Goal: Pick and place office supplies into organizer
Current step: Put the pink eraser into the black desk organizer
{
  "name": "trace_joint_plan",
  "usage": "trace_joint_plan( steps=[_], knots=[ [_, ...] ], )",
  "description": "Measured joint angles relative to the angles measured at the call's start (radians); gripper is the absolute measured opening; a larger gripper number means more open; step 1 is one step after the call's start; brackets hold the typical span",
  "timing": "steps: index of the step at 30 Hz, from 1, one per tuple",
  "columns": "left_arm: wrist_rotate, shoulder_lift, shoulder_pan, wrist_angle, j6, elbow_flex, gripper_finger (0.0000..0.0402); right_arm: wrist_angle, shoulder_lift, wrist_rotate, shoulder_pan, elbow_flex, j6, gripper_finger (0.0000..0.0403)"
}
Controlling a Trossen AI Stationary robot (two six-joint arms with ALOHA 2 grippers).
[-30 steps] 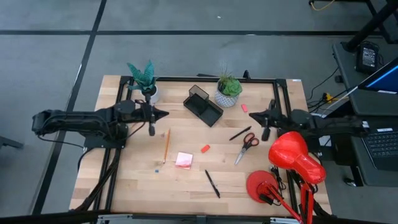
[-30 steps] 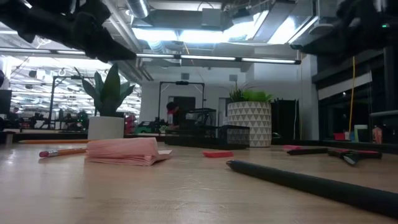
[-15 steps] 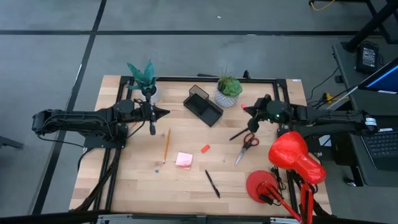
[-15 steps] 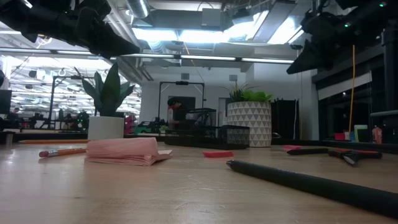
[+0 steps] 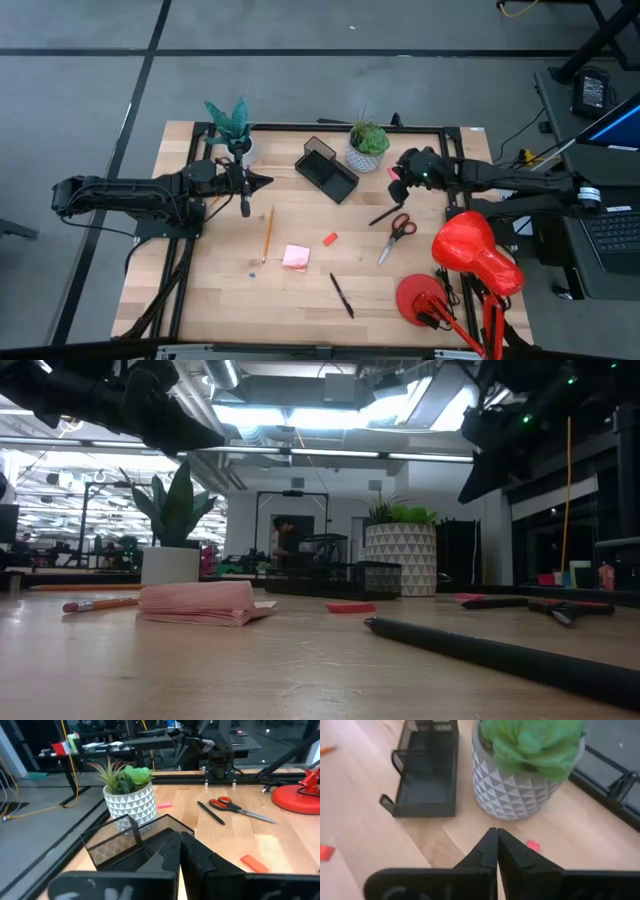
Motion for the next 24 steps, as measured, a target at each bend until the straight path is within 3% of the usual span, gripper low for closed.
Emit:
trace_joint_plan(
  steps=[17,24],
  knots=[
    [0.0,0.0,0.0,-0.006,-0.011,0.0,0.0003,-0.007,0.228,-0.086,-0.133,0.0,0.079,0.0163],
    [0.0,0.0,0.0,-0.007,-0.011,0.0,0.0003,0.04,0.305,-0.087,-0.197,0.0,0.1,0.019]
  ],
)
